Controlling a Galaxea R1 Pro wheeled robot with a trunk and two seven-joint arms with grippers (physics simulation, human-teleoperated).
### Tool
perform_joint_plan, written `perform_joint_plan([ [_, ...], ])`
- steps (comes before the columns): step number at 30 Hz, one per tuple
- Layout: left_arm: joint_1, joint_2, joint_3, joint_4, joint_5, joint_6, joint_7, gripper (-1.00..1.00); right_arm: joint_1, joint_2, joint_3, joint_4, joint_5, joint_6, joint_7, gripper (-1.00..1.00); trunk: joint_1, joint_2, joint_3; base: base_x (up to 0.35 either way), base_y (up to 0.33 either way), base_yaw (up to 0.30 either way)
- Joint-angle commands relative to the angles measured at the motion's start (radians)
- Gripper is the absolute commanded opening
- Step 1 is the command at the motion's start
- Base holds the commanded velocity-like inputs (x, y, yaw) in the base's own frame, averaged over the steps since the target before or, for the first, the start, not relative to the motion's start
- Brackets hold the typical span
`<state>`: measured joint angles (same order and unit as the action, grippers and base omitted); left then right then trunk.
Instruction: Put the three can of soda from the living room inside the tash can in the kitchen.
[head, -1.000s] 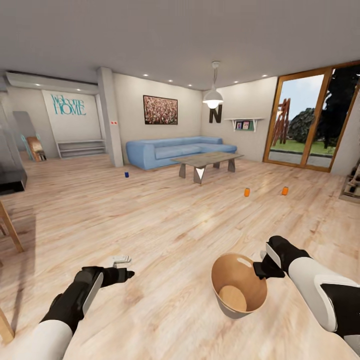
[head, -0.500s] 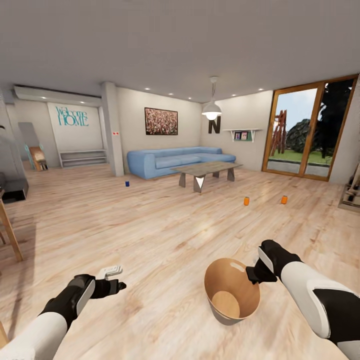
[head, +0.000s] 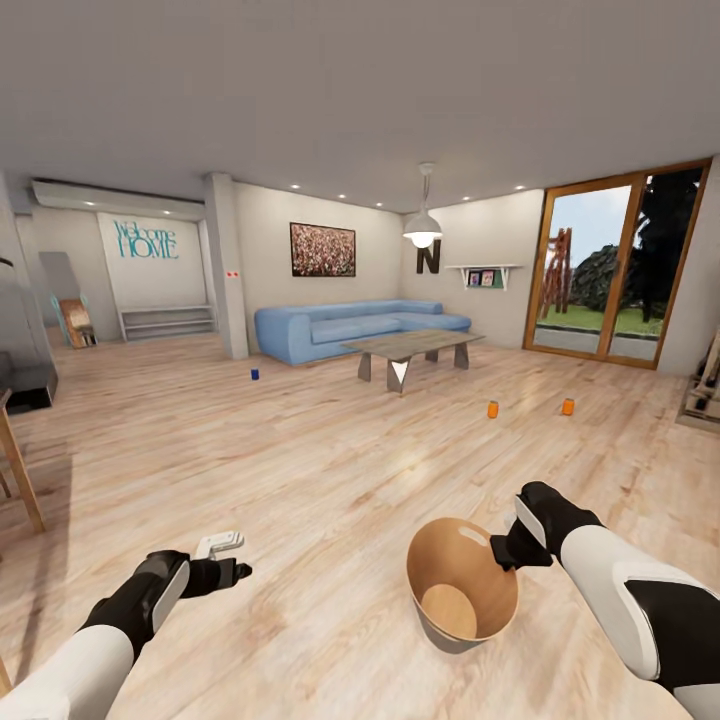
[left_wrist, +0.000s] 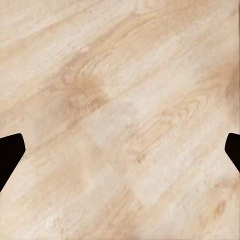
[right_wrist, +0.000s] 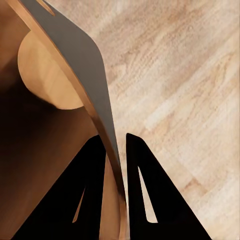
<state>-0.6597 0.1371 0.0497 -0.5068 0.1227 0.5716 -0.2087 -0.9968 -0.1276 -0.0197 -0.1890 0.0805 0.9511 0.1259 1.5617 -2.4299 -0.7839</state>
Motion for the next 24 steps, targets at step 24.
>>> perform_joint_plan([
  [24, 0.002, 0.000, -0.004, -0.015, -0.004, -0.117, -0.014, 1.00, 0.036, 0.035, -0.012, 0.004, -0.018, 0.002, 0.002, -1.00, 0.000, 0.000, 0.000, 0.200, 0.000, 0.000],
])
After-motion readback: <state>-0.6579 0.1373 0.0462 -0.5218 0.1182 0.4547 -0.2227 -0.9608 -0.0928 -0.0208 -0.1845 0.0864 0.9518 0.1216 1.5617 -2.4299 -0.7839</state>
